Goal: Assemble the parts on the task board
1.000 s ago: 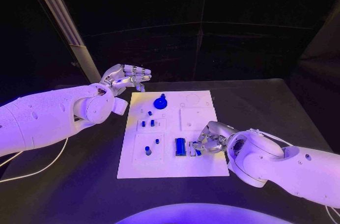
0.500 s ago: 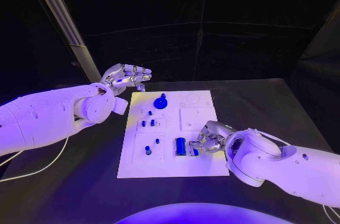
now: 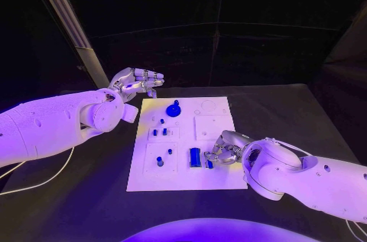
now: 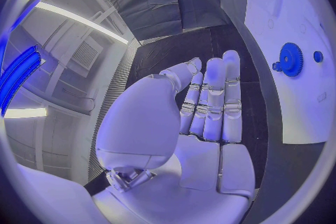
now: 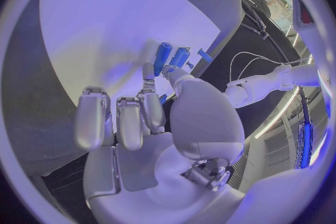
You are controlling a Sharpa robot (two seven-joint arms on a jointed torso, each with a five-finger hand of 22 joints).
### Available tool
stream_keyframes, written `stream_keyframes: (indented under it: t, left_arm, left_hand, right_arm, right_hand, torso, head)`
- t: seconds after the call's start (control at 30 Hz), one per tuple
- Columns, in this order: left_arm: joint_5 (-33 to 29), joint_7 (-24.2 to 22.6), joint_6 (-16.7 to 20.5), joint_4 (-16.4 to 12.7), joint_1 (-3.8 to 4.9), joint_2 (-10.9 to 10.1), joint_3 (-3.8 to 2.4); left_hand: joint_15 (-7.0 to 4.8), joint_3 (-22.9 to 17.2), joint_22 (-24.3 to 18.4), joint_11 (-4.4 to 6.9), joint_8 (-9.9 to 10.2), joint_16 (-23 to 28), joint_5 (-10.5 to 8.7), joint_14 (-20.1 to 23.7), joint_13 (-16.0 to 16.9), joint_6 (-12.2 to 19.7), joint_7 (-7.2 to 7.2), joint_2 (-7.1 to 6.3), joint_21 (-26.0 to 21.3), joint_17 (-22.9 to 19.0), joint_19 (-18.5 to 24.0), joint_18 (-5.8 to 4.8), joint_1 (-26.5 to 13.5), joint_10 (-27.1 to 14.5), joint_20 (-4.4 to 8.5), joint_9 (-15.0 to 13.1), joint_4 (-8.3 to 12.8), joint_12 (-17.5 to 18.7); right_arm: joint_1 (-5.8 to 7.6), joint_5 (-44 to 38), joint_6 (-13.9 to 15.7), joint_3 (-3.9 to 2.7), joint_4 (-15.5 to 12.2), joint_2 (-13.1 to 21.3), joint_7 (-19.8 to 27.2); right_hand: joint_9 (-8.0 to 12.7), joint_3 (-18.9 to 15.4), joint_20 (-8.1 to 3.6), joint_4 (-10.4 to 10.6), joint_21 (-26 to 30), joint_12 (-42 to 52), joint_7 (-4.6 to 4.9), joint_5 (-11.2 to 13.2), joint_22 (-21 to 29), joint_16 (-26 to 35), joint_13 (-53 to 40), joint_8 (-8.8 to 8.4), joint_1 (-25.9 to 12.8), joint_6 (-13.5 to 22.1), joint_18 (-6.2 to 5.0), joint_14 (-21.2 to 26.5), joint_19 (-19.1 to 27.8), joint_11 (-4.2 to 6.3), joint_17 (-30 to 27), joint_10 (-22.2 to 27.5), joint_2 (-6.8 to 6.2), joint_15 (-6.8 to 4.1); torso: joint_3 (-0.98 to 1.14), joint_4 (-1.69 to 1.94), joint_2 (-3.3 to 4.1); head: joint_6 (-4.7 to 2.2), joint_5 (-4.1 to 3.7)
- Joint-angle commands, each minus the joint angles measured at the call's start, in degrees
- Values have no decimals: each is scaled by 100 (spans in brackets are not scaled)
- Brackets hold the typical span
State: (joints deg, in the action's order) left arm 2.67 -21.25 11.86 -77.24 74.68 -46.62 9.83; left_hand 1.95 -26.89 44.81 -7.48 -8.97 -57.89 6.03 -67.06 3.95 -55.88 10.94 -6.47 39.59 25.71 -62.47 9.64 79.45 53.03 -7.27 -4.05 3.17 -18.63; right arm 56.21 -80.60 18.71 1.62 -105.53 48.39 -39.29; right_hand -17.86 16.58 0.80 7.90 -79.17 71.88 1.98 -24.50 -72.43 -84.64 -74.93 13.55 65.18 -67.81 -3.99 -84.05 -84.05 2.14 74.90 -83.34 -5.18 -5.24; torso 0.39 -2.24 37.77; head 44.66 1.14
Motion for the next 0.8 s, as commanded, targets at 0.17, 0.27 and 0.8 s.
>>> stream_keyframes:
  t: [0.17, 0.27, 0.8]
  left_arm:
    - [-10, -5, -77, -5, 12, 6, -3]
    - [-10, -1, -80, -3, 12, 7, -3]
    - [-10, 11, -90, 7, 12, 15, -3]
  left_hand:
    - [6, 26, -5, 9, -35, -31, -1, 21, -9, 58, 0, 19, -33, -5, 4, 91, -13, -30, -34, -3, 24, -39]
    - [6, 26, -5, 9, -35, -31, -1, 21, -9, 58, 0, 19, -33, -5, 4, 91, -13, -30, -34, -3, 24, -39]
    - [6, 27, -6, 8, -37, -32, -2, 21, -9, 59, 2, 20, -34, -8, 3, 90, -15, -34, -34, -3, 23, -42]
  right_arm:
    - [8, -158, -53, -2, 27, -24, -72]
    - [8, -194, -50, -2, 35, -31, -82]
    - [8, -250, -81, -2, -59, 77, 112]
  right_hand:
    - [-32, -172, -40, 150, -6, -9, 24, 137, 17, -6, -211, 36, -232, 24, 34, -454, -19, -10, 845, -27, -61, -47]
    - [-48, -309, -37, 215, 4, -23, 29, 212, 28, 1, -209, 45, -318, 35, 32, -452, -13, -15, 838, -22, -85, -42]
    - [-130, -1170, -32, 590, 24, -40, 29, 772, 34, 10, -239, 85, -372, 84, 28, -451, -6, -18, 835, -16, -83, -41]
  torso:
    - [2, 5, -1]
    - [3, 2, -3]
    - [9, -5, -5]
  head:
    - [0, -4]
    - [-7, -1]
    - [0, -4]
